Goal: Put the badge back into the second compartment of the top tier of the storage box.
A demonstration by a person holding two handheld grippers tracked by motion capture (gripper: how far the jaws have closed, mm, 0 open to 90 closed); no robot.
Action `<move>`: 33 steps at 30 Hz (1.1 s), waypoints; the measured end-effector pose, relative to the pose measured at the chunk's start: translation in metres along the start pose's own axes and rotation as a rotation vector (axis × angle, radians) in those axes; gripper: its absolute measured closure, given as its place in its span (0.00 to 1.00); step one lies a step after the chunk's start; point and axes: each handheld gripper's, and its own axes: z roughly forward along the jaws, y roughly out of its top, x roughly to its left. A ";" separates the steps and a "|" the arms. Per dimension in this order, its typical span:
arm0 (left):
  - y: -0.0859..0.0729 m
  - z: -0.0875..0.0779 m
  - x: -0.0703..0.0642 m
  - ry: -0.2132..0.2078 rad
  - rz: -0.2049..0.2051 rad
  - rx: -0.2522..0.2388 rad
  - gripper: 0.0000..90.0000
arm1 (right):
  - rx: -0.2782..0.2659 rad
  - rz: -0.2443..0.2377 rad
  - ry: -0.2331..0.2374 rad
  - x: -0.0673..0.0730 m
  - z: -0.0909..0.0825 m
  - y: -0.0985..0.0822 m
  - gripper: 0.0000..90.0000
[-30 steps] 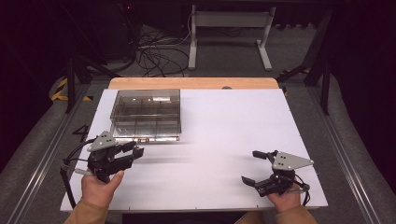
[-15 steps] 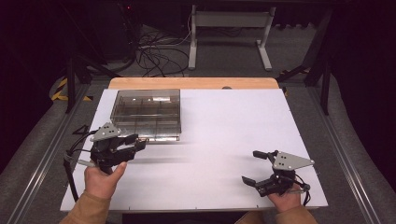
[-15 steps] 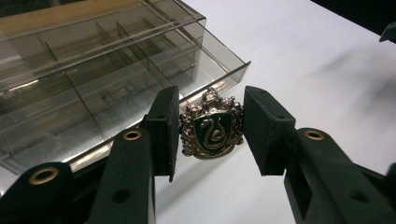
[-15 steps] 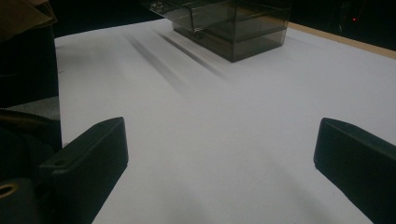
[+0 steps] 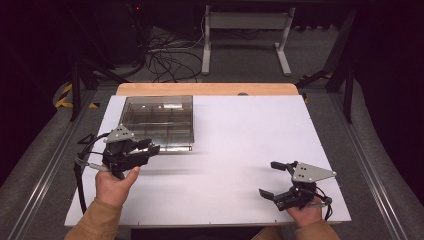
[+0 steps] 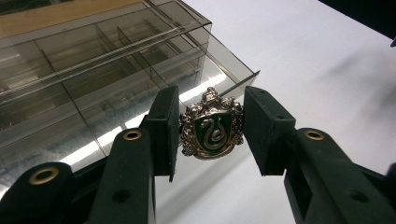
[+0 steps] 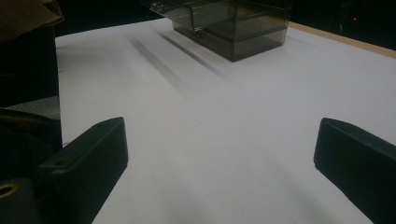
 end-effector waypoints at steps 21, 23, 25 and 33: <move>0.011 0.017 0.008 0.015 -0.014 0.015 0.64 | -0.001 -0.002 0.000 0.000 0.000 0.000 0.04; 0.012 0.018 0.009 0.015 -0.012 0.017 0.64 | -0.001 -0.001 0.001 0.000 0.000 0.000 0.04; 0.013 0.019 0.009 0.017 -0.014 0.017 0.64 | 0.000 -0.001 0.001 0.000 0.000 0.000 0.04; 0.013 0.024 0.012 0.042 -0.008 0.030 0.64 | -0.001 -0.002 0.001 0.000 0.000 0.000 0.04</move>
